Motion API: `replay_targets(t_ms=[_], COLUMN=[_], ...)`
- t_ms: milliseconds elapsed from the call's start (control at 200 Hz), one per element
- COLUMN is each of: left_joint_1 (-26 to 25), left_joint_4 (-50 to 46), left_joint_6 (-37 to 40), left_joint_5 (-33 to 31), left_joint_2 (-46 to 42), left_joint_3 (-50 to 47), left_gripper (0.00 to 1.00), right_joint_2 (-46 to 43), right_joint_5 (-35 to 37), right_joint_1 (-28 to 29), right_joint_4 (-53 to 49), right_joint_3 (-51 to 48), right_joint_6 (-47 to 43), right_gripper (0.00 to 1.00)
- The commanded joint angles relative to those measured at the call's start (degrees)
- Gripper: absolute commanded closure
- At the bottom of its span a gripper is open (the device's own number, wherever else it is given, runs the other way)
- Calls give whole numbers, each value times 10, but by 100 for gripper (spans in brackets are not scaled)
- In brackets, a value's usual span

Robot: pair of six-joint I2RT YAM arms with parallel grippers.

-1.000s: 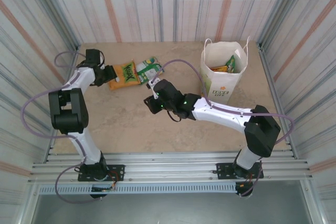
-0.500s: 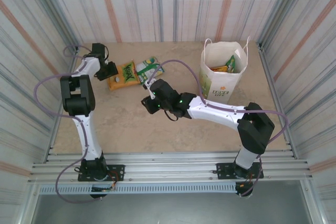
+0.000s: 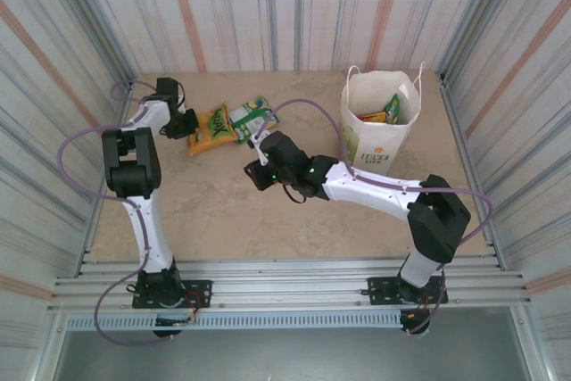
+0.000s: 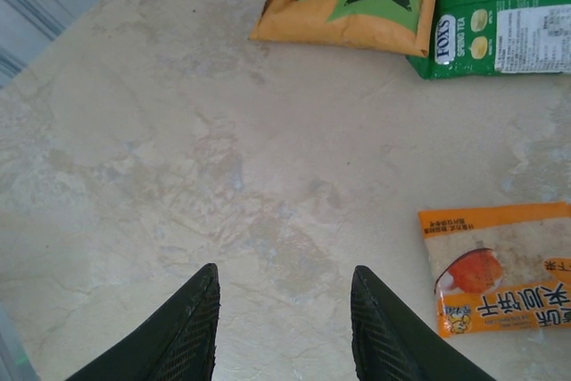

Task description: Place the snacks into the paper bag

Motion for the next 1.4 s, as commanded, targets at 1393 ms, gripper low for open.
replay_targets(t_ms=[1393], left_joint_1=[-241], left_joint_4=[-22], left_joint_6=[299], left_joint_5=[233], left_joint_2=[-511], left_joint_3=[-197], left_gripper=[100], right_joint_2=[-317], right_joint_5=[-101], right_joint_1=[-138], right_joint_4=[-78], right_joint_3=[-109], right_joint_6=[-142], right_gripper=[28])
